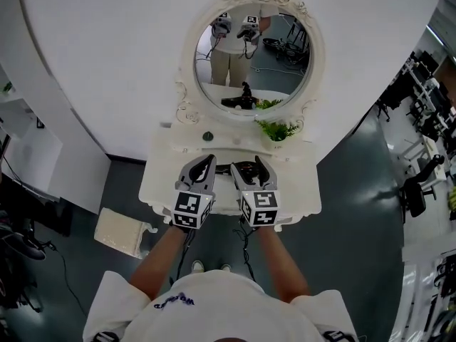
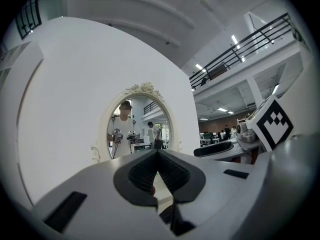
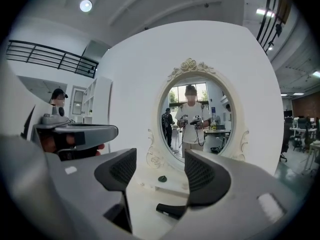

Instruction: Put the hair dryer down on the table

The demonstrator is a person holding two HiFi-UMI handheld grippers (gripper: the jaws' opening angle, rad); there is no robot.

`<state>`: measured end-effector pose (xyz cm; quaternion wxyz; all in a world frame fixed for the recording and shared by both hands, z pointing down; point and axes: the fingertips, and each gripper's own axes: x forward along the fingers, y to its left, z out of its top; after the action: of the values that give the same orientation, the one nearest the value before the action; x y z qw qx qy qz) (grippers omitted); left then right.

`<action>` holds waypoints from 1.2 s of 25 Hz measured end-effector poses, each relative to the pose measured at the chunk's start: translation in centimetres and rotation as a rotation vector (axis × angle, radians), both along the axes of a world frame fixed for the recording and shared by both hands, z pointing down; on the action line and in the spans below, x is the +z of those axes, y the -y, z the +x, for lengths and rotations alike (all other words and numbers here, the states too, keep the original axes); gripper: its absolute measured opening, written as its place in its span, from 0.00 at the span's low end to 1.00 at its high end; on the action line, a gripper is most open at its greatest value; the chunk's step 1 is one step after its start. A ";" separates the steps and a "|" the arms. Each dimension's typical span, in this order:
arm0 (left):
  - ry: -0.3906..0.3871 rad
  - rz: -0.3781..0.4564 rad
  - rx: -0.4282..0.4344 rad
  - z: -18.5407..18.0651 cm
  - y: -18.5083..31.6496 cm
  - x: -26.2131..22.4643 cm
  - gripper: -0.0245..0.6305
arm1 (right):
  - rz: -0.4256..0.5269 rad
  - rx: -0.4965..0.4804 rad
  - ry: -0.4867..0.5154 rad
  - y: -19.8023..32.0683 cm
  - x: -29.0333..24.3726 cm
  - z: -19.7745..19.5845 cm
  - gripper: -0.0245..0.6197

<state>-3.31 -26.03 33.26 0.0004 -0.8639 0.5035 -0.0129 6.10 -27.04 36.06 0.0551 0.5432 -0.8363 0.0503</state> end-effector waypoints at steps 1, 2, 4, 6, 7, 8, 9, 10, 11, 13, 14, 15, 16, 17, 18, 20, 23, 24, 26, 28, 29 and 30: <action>0.000 0.000 -0.001 -0.1 0.0 0.0 0.05 | 0.003 0.000 -0.002 0.0 -0.1 0.0 0.52; 0.000 -0.001 -0.003 -0.1 0.0 0.1 0.05 | 0.004 0.001 -0.002 0.1 -0.2 0.1 0.52; 0.003 -0.008 -0.004 -0.2 0.0 0.4 0.05 | 0.004 0.006 0.002 0.2 -0.2 0.3 0.52; 0.005 -0.013 -0.004 -0.3 -0.2 0.5 0.05 | 0.006 0.011 0.004 0.2 -0.3 0.4 0.52; 0.005 -0.014 -0.004 -0.4 -0.2 0.6 0.05 | 0.008 0.013 0.004 0.1 -0.4 0.5 0.52; 0.006 -0.014 -0.005 -0.4 -0.2 0.6 0.05 | 0.009 0.014 0.004 0.1 -0.4 0.5 0.52; 0.006 -0.014 -0.005 -0.4 -0.3 0.7 0.05 | 0.010 0.015 0.005 0.0 -0.5 0.5 0.52; 0.007 -0.015 -0.004 -0.4 -0.3 0.7 0.05 | 0.010 0.016 0.006 0.0 -0.4 0.5 0.52; 0.007 -0.015 -0.003 -0.4 -0.4 0.8 0.05 | 0.009 0.016 0.007 -0.1 -0.4 0.5 0.52; 0.007 -0.014 -0.003 -0.3 -0.5 0.7 0.05 | 0.013 0.017 0.009 -0.3 -0.6 0.6 0.52; 0.007 -0.013 -0.004 -0.4 -0.5 0.6 0.05 | 0.016 0.018 0.009 -0.3 -0.8 0.6 0.52; 0.006 -0.013 -0.006 -0.4 -0.6 0.6 0.05 | 0.020 0.019 0.008 -0.4 -1.0 0.6 0.52; 0.006 -0.012 -0.007 -0.5 -0.6 0.6 0.05 | 0.024 0.021 0.007 -0.5 -1.1 0.6 0.52; 0.007 -0.012 -0.007 -0.6 -0.7 0.6 0.05 | 0.026 0.022 0.007 -0.5 -1.1 0.6 0.52; 0.007 -0.011 -0.007 -0.6 -0.7 0.6 0.05 | 0.028 0.023 0.007 -0.6 -1.2 0.5 0.51; 0.008 -0.011 -0.006 -0.7 -0.7 0.7 0.05 | 0.033 0.021 0.010 -0.7 -1.3 0.4 0.48; 0.003 -0.016 -0.005 -0.7 -0.9 0.8 0.05 | 0.042 0.014 0.006 -1.0 -1.6 0.2 0.45; 0.002 -0.017 -0.005 -0.7 -1.0 0.8 0.05 | 0.044 0.013 0.004 -1.1 -1.6 0.2 0.45; 0.005 -0.018 -0.005 -0.7 -1.0 0.9 0.05 | 0.049 0.016 -0.001 -1.2 -1.7 0.2 0.40; 0.007 -0.018 -0.004 -0.7 -1.0 1.0 0.05 | 0.054 0.017 -0.001 -1.3 -1.8 0.2 0.36; 0.007 -0.017 -0.004 -0.7 -1.0 0.9 0.05 | 0.058 0.018 -0.001 -1.4 -1.9 0.2 0.34; 0.007 -0.016 -0.004 -0.7 -1.0 0.9 0.05 | 0.062 0.021 -0.001 -1.4 -2.1 0.2 0.32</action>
<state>-4.06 -24.98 34.17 -0.0048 -0.8629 0.5050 -0.0201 6.26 -25.64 33.97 0.0383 0.5532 -0.8318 0.0245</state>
